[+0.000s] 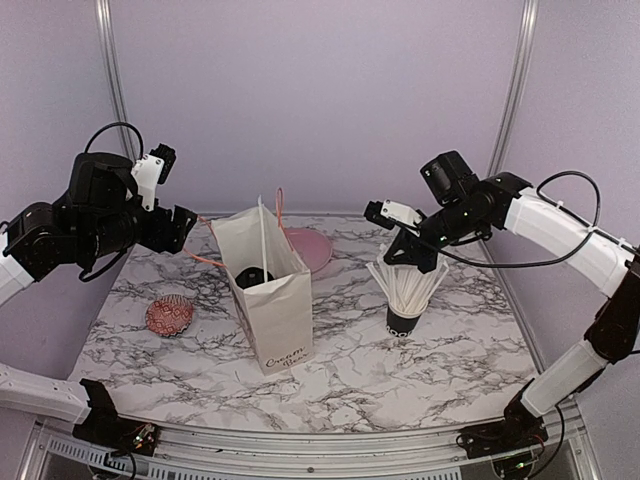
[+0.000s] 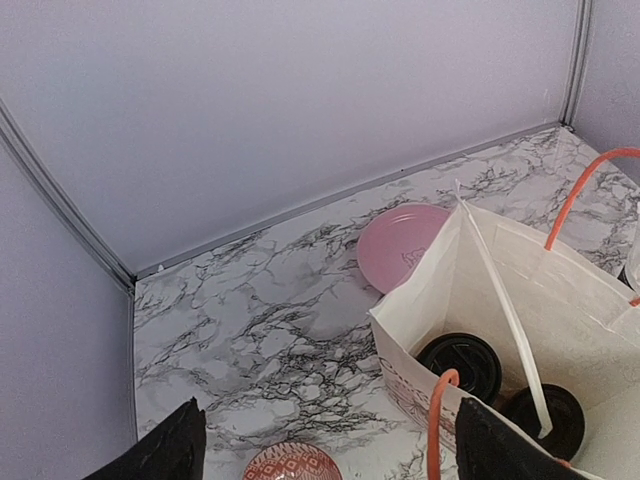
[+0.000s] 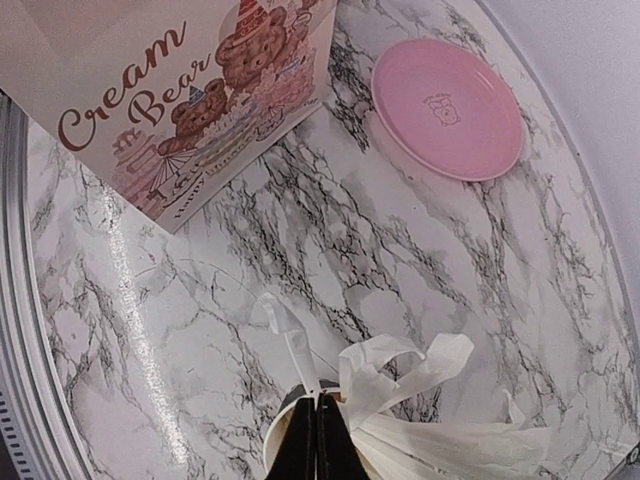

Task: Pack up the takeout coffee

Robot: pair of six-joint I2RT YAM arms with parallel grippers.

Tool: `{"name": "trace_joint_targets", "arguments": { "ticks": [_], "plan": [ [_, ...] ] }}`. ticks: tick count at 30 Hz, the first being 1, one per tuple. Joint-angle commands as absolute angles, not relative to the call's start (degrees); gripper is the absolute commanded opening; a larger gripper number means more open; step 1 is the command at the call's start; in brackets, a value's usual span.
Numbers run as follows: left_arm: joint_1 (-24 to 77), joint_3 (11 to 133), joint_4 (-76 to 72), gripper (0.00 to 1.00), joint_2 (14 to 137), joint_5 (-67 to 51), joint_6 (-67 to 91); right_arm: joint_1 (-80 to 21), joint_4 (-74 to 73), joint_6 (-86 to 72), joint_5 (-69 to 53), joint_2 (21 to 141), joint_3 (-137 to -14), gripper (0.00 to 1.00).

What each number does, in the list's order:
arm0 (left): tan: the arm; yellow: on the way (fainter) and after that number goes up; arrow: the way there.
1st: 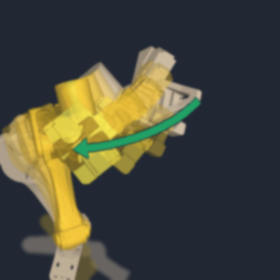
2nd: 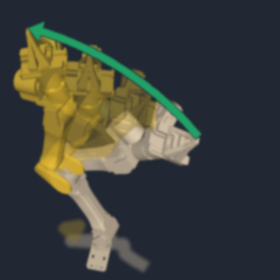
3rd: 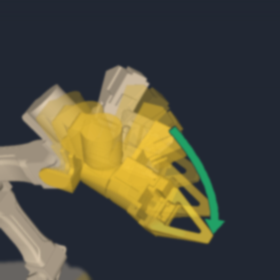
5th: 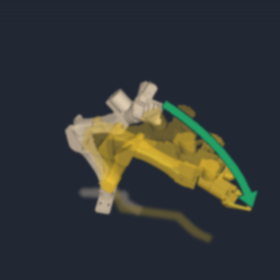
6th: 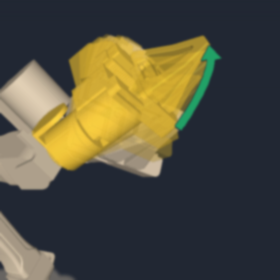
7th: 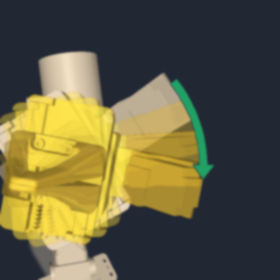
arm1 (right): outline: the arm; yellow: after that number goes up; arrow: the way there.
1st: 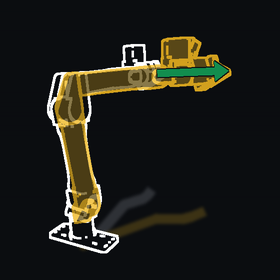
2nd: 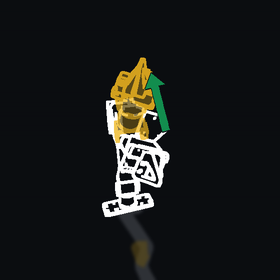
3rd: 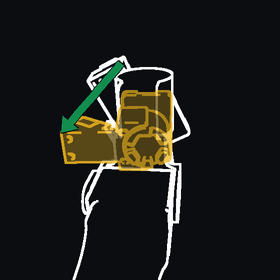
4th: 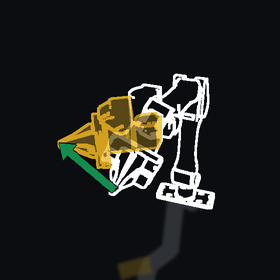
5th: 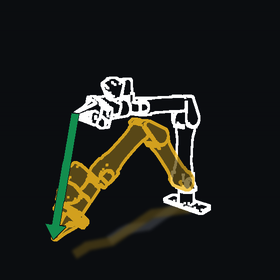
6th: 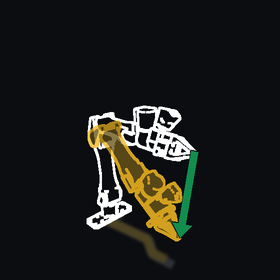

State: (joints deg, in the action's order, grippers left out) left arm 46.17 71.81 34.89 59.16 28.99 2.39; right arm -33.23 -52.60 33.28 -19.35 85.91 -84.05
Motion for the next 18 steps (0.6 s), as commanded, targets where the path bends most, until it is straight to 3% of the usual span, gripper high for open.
{"name": "trace_joint_targets", "arguments": {
  "ticks": [1, 12, 18],
  "plan": [
    [46.0, 71.5, 33.6, 0.87, 58.4, 28.9, 2.9, -32.9, -55.1, 33.6, -19.8, 84.7, -86.3, 0.00],
    [46.0, 77.8, 35.3, 0.87, 60.3, 27.4, 3.2, -32.8, -73.1, 43.2, -44.9, 78.8, -111.0, 0.00],
    [46.0, 80.6, 36.0, 0.87, 61.0, 27.0, 4.3, -32.9, -76.0, 45.1, -57.6, 83.8, -124.3, 0.00]
  ]
}}
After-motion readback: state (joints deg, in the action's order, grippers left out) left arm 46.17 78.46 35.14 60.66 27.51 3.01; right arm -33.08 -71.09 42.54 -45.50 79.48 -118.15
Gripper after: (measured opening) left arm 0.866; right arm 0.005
